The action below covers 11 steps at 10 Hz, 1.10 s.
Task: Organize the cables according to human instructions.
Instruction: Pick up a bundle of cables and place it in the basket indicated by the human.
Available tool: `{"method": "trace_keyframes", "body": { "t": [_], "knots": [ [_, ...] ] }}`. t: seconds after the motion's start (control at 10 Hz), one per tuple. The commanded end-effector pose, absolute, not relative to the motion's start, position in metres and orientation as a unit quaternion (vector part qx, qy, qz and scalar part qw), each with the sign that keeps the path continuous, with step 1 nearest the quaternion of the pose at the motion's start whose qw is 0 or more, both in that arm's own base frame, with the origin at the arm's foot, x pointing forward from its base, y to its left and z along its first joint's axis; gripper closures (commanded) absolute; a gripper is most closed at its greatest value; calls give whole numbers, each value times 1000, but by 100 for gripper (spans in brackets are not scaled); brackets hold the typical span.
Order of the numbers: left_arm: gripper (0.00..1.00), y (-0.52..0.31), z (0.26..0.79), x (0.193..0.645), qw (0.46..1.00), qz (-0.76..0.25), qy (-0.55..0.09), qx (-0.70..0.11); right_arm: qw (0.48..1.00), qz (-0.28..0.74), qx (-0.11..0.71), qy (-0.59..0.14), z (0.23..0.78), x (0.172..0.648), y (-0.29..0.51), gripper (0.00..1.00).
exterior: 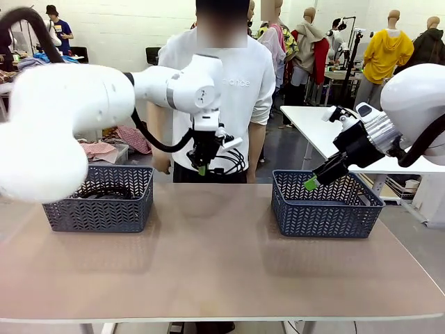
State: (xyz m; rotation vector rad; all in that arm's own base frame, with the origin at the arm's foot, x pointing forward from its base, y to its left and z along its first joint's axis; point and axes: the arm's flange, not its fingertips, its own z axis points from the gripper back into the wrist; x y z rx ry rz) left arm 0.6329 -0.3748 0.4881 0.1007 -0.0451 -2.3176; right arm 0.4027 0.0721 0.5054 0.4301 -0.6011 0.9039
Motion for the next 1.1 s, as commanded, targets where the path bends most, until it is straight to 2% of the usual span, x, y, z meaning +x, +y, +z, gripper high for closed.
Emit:
{"method": "trace_keyframes", "body": {
  "t": [0.0,0.4,0.8,1.0],
  "knots": [
    [96,-314,501,579,449,-892,-28,37,826,430,215,-293,506,405,71,0],
    [96,-230,542,553,535,-843,-42,38,826,430,215,-293,506,405,71,0],
    [96,-198,542,553,561,-825,-62,23,826,430,215,-293,506,405,71,0],
    [96,-201,551,560,553,-832,-38,33,826,430,215,-293,506,405,71,0]
  ]
}}
